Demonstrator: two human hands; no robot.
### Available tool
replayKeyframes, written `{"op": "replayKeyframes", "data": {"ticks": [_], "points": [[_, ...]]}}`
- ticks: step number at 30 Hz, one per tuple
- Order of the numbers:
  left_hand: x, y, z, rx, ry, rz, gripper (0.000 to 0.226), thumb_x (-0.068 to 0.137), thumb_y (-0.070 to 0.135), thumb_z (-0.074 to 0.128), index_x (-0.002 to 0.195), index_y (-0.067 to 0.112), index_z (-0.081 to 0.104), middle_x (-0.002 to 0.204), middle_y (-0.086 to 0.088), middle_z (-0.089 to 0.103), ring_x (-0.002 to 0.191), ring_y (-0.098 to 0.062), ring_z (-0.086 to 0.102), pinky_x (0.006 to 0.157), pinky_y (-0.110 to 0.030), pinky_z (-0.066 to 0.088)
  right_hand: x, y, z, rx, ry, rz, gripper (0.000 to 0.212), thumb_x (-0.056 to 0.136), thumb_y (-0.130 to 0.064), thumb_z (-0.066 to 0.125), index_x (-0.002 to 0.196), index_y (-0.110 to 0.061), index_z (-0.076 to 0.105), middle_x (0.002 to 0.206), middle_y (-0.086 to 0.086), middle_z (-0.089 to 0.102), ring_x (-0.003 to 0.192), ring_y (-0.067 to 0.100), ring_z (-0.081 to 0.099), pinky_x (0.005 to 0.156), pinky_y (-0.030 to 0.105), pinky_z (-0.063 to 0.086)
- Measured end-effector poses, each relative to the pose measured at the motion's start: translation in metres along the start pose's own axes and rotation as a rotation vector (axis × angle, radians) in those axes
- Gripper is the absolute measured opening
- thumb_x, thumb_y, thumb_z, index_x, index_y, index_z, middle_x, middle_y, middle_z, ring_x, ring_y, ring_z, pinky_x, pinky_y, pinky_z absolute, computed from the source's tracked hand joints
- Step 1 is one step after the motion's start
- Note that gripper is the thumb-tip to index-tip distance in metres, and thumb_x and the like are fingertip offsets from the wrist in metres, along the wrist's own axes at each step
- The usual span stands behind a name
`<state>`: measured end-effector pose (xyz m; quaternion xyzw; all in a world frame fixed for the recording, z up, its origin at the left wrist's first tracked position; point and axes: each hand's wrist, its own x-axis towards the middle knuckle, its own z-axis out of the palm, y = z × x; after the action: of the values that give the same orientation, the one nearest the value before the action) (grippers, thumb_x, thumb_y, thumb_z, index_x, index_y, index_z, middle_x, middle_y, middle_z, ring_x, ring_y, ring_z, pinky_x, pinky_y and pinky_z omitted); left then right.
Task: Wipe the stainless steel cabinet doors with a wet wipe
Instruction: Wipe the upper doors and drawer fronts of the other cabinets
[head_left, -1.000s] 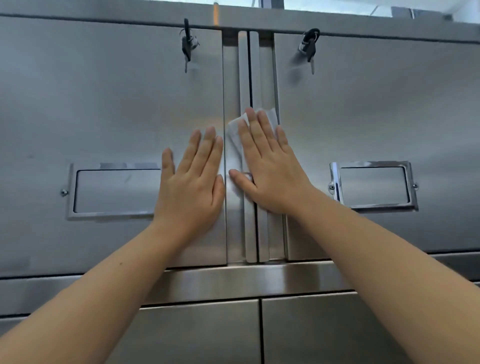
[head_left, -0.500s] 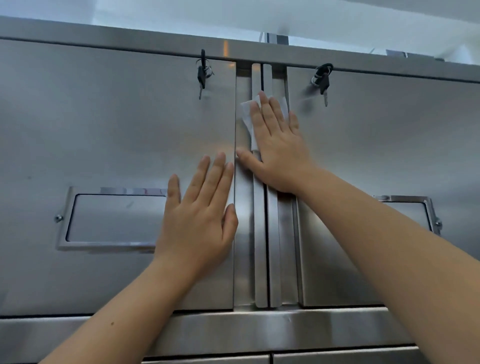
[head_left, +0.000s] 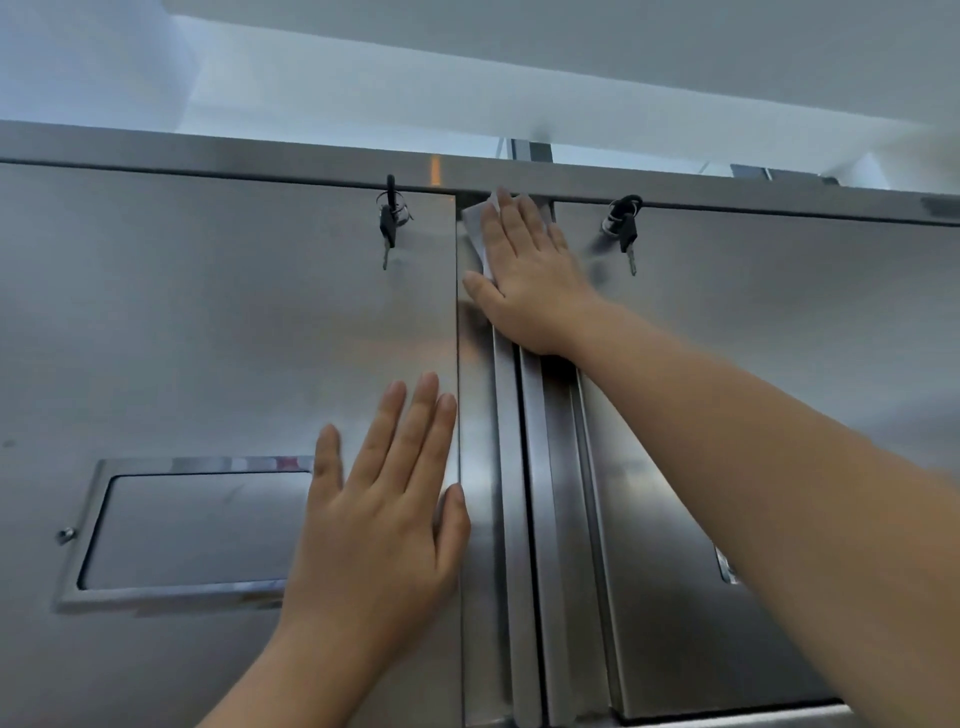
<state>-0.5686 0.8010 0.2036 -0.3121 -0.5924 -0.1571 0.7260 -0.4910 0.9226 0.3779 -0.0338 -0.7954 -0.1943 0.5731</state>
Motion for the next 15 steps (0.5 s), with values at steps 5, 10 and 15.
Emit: {"op": "replayKeyframes", "data": {"ticks": [5,10,15], "points": [[-0.001,0.0,-0.002,-0.003,-0.032,-0.001,0.058,0.086,0.033,0.033,0.137,0.008,0.044,0.146,-0.008,0.037,0.133,-0.027,0.036,0.102,-0.053,0.029,-0.011,-0.005,0.004,0.027,-0.003,-0.003,0.068,0.099,-0.04,0.026,0.148,-0.007,-0.008,0.155,0.011,-0.018,0.142,0.023,-0.018,0.116,0.037,-0.009],[-0.001,0.0,-0.004,-0.001,-0.06,-0.012,0.058,0.087,0.033,0.031,0.138,0.008,0.043,0.147,-0.008,0.036,0.133,-0.026,0.035,0.102,-0.053,0.029,-0.033,-0.012,0.016,0.02,0.0,-0.015,0.07,0.099,-0.041,0.027,0.147,-0.006,-0.009,0.154,0.013,-0.019,0.141,0.025,-0.021,0.115,0.037,-0.012],[-0.002,-0.001,-0.001,-0.018,-0.044,0.003,0.058,0.086,0.032,0.032,0.137,0.007,0.044,0.147,-0.008,0.036,0.134,-0.025,0.035,0.104,-0.052,0.026,0.01,-0.011,-0.001,0.072,-0.037,0.065,0.069,0.099,-0.042,0.023,0.147,-0.005,-0.009,0.154,0.012,-0.021,0.141,0.024,-0.021,0.114,0.04,-0.011]]}}
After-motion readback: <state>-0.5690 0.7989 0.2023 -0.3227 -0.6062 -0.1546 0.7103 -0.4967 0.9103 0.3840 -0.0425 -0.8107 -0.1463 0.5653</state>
